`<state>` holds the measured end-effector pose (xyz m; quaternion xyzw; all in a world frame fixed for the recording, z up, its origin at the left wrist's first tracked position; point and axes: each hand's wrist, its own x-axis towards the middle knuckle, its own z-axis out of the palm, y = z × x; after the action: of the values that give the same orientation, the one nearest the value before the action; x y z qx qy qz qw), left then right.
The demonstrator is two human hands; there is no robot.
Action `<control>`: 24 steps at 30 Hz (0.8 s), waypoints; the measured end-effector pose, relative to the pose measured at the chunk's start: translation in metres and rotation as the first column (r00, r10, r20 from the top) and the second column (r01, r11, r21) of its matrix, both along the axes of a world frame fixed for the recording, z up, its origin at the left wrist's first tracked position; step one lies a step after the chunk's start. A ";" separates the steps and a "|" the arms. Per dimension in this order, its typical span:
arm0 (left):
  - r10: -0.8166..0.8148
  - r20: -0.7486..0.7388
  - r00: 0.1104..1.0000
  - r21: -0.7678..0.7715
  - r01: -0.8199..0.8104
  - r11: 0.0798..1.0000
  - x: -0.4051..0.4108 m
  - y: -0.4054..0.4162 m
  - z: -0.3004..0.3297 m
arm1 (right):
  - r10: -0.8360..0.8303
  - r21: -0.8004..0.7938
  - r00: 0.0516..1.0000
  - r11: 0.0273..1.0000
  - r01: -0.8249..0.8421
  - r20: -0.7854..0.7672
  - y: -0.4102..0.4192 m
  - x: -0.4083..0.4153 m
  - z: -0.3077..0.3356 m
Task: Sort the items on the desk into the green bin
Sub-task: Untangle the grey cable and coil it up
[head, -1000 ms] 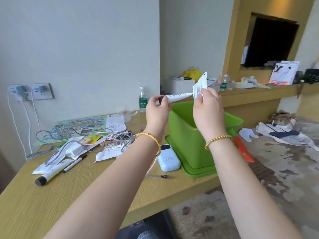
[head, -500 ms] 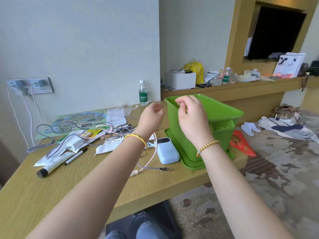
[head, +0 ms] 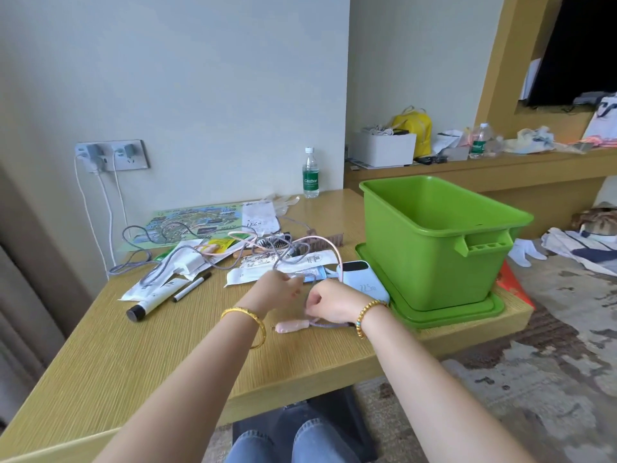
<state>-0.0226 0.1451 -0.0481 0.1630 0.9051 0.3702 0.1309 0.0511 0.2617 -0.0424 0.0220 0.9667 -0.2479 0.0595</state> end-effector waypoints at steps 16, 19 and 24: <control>0.176 -0.285 0.942 0.301 -0.087 0.950 -0.028 -0.068 0.010 | -0.262 -0.413 0.913 0.903 0.118 -0.313 -0.013 -0.046 -0.014; -0.049 -0.216 0.975 -0.015 0.046 0.999 -0.036 -0.102 0.013 | -0.276 -0.402 0.899 0.907 0.127 -0.340 -0.025 -0.062 -0.017; -0.047 -0.278 0.959 -0.411 -0.075 0.909 -0.045 -0.129 0.003 | -0.314 -0.261 0.857 0.940 0.220 -0.408 -0.034 -0.087 -0.021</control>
<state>-0.0672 0.0163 -0.0455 0.1757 0.9736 0.1423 0.0297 -0.0357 0.2274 -0.0629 0.0929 0.9113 -0.3503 -0.1956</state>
